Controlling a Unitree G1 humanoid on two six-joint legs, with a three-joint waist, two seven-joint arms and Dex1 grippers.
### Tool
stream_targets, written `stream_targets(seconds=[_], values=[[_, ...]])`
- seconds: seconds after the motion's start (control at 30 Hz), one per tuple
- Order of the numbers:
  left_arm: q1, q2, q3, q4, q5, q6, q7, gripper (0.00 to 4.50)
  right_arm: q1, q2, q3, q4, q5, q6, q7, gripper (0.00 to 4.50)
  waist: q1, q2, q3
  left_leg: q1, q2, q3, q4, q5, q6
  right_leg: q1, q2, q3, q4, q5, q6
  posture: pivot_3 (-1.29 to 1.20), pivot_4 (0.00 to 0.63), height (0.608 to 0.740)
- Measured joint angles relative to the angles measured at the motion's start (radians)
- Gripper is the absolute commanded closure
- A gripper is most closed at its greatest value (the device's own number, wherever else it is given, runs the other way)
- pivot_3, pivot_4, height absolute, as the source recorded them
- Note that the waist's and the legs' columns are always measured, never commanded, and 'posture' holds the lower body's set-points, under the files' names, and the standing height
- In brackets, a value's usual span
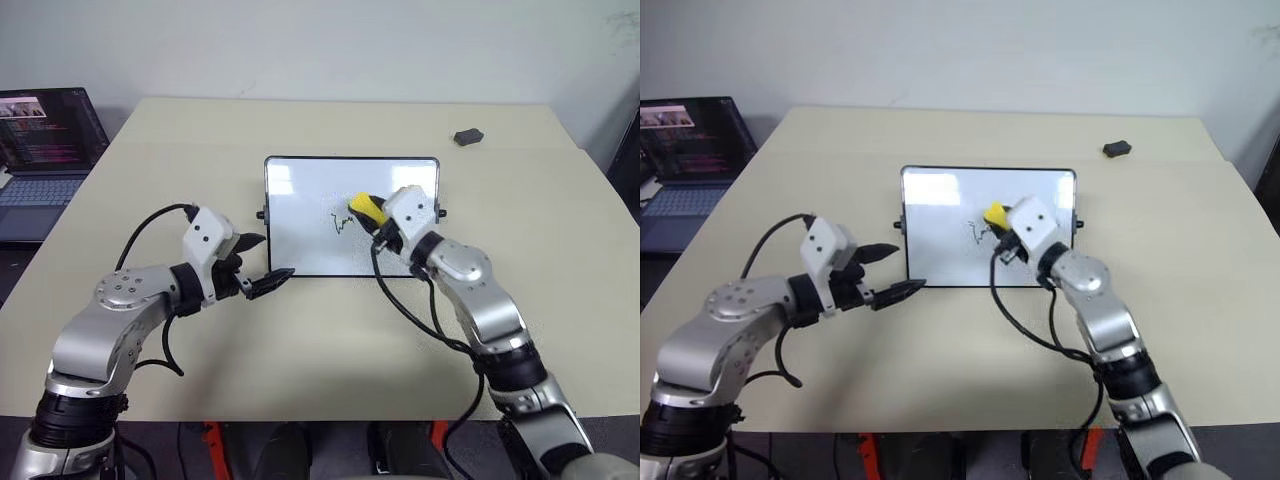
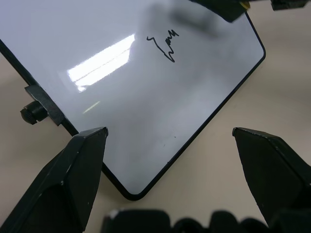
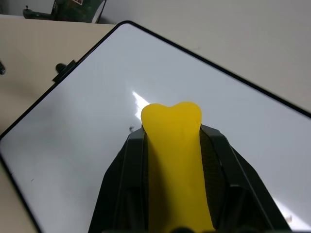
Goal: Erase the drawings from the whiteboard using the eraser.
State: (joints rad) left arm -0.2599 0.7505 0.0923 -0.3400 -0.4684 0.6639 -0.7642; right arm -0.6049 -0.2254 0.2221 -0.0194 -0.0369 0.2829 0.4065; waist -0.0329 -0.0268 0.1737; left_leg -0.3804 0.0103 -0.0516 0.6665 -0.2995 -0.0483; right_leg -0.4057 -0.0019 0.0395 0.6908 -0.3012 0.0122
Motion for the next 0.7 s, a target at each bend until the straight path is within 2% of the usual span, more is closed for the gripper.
stream_targets(seconds=[0.2, 0.3, 0.5, 0.6, 0.7], values=[[-0.009, 0.0, -0.011, 0.018, 0.01, -0.021, -0.02, 0.0, -0.116, 0.049, 0.014, 0.303, -0.071, -0.181, -0.063, 3.41, -0.002, 0.0, 0.0, 0.0, 0.0, 0.0, 0.0, 0.0, 0.0, 0.0, 0.0, 0.0, 0.0, 0.0, 0.0, 0.0, 0.15, 0.74], [-0.009, 0.0, -0.011, 0.023, 0.014, -0.025, -0.031, 0.0, -0.111, 0.057, 0.053, 0.341, -0.092, -0.233, -0.035, 3.41, -0.003, -0.001, -0.001, 0.0, 0.0, 0.001, 0.0, 0.0, 0.0, 0.0, 0.0, 0.001, 0.001, 0.0, 0.0, 0.0, 0.15, 0.74], [-0.009, 0.0, -0.011, 0.03, 0.017, -0.041, -0.034, 0.0, -0.002, 0.06, 0.151, 0.326, -0.109, -0.261, 0.057, 3.41, -0.007, -0.004, -0.004, 0.007, 0.0, 0.002, 0.0, 0.0, 0.001, 0.003, 0.0, 0.002, 0.007, 0.0, 0.0, 0.0, 0.15, 0.74], [-0.009, 0.0, -0.011, 0.037, 0.019, -0.044, -0.034, 0.0, 0.029, 0.059, 0.182, 0.329, -0.124, -0.253, 0.084, 3.41, -0.008, -0.003, -0.003, 0.021, 0.0, 0.0, 0.0, 0.0, 0.001, 0.018, 0.001, 0.001, 0.006, 0.0, 0.0, 0.0, 0.15, 0.74], [-0.009, 0.0, -0.011, 0.042, 0.024, -0.05, -0.033, 0.0, 0.03, 0.058, 0.18, 0.329, -0.131, -0.259, 0.086, 3.41, -0.009, -0.003, -0.003, 0.023, 0.0, 0.0, 0.0, 0.001, 0.002, 0.019, 0.001, 0.001, 0.007, 0.0, 0.0, 0.0, 0.15, 0.74]])
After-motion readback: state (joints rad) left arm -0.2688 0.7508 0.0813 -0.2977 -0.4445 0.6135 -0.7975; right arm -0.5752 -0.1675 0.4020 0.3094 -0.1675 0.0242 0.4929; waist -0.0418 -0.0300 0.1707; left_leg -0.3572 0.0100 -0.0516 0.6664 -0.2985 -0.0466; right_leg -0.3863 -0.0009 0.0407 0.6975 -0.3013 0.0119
